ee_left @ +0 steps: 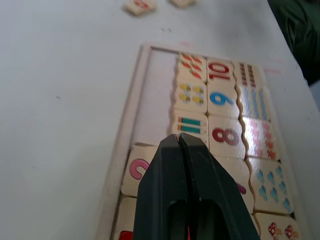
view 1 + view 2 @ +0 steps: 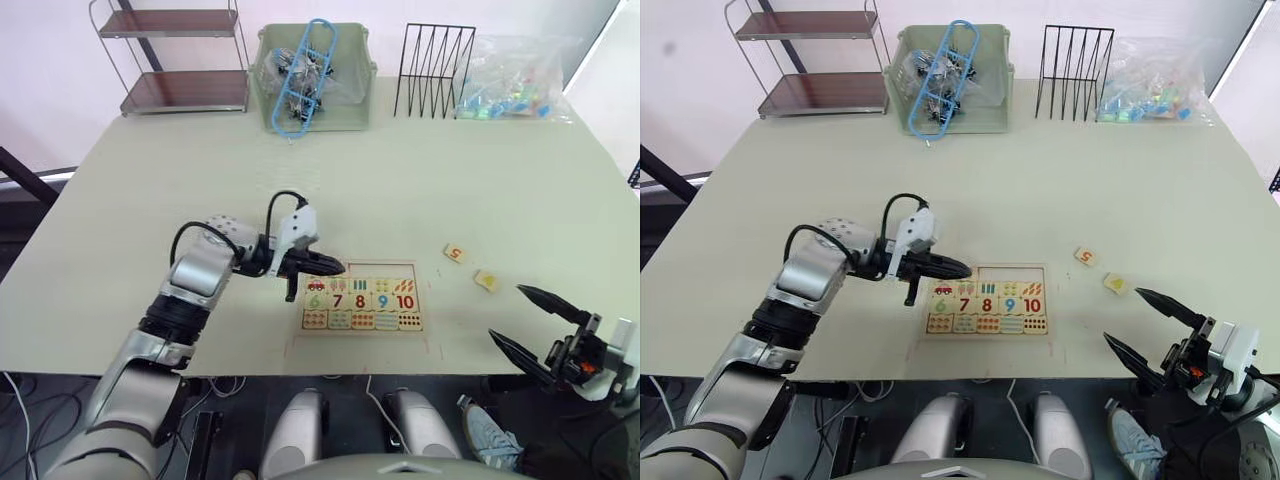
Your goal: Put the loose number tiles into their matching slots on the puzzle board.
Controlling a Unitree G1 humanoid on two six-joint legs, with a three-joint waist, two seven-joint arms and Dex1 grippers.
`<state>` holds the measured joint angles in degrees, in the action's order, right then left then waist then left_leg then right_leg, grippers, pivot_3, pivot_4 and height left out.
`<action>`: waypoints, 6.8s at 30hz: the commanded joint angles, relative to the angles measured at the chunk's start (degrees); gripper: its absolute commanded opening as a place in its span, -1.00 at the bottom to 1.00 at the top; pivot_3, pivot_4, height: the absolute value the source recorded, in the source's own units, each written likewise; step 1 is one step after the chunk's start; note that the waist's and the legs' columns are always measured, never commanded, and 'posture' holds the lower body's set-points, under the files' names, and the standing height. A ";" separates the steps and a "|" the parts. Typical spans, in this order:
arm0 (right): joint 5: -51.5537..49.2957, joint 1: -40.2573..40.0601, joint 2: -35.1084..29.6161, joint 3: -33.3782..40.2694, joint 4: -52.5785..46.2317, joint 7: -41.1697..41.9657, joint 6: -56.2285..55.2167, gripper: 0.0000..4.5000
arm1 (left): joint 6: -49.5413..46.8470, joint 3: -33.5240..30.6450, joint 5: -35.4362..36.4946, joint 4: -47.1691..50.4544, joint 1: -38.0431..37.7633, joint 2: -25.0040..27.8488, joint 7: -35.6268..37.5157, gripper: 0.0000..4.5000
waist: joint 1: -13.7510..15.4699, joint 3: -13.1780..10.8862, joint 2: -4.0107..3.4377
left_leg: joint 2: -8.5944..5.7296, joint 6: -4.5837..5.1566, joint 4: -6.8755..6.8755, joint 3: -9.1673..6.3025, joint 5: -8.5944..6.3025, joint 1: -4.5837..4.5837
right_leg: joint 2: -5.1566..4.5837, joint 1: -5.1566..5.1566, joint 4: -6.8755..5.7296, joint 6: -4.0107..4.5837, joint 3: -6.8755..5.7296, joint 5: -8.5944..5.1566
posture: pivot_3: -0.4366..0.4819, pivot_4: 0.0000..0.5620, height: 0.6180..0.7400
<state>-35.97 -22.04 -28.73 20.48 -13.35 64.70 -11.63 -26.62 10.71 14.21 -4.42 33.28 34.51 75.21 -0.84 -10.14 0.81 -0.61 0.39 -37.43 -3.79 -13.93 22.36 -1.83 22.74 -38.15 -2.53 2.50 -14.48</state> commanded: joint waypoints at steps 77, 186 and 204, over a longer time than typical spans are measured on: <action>2.69 3.54 -0.55 5.84 16.70 -2.24 -3.53 1.00 | 12.61 -36.85 16.40 19.96 -55.19 -3.08 -23.88 0.92 | 0.16 0.04 0.00 | 0.17 0.00 0.23 0.18 -0.02 -0.35 | -0.25 -0.17 0.15 0.21 0.23 -0.17 | -0.05 -0.47 0.99; -3.46 3.93 -2.15 0.77 4.09 9.17 2.33 1.00 | -31.77 -13.39 -5.04 24.82 -19.25 -24.88 -75.78 0.00 | 0.56 0.11 0.00 | -0.10 0.12 0.21 0.08 -0.10 -0.36 | -0.16 -0.27 0.18 -0.09 0.19 0.01 | -0.05 -0.47 0.99; -4.02 6.85 -3.11 -0.85 3.60 9.82 3.89 1.00 | -29.99 -17.67 -3.46 35.27 -26.04 -21.45 -70.38 -0.33 | 0.07 0.12 -0.02 | -0.09 0.11 0.22 0.09 -0.10 -0.36 | -0.16 -0.26 0.19 -0.09 0.22 0.00 | -0.05 -0.47 0.99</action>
<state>-38.97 -15.35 -30.99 19.15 -8.07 73.92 -8.10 -56.82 -5.30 10.24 27.83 8.43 12.21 3.82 -0.77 -10.02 0.80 -0.69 0.50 -37.20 -3.70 -14.04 22.00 -1.99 22.48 -37.96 -2.61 2.72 -14.48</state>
